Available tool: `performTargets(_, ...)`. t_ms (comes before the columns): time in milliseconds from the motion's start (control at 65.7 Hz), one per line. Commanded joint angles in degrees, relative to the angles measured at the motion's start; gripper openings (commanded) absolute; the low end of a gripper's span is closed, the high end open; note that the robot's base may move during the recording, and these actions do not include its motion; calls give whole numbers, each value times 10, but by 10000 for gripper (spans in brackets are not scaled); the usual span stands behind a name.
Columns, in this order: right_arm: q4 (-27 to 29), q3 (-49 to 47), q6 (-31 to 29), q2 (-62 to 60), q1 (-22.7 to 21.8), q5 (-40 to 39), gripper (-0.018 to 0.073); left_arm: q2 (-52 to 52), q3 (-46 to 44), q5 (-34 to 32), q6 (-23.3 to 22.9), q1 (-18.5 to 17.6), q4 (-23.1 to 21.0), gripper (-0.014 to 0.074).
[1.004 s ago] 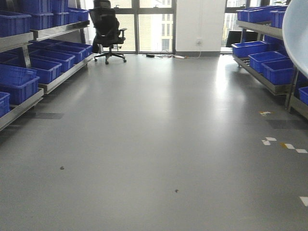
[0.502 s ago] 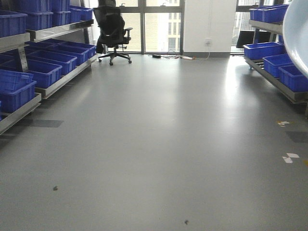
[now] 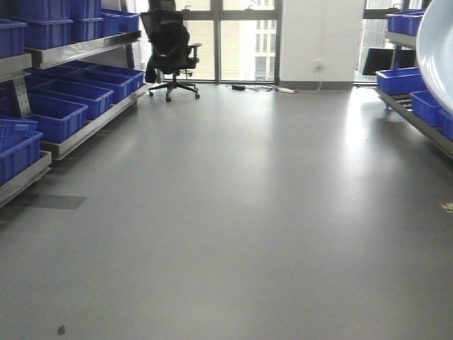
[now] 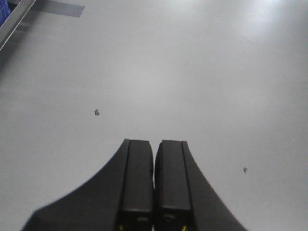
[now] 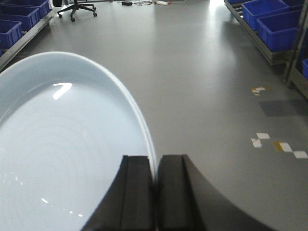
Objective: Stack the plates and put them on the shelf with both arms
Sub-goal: 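Drive the base to the shelf of blue bins holding the plates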
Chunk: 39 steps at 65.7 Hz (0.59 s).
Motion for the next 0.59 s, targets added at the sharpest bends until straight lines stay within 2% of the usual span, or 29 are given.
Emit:
performTargets(0,-3,-17,-1,1,-4,-59,57,-2,-17,-43,-5,1,1,82)
performTargets(578,-3,-17,-1,1,-4,-59,57,-2,-17,-43,-5,1,1,82)
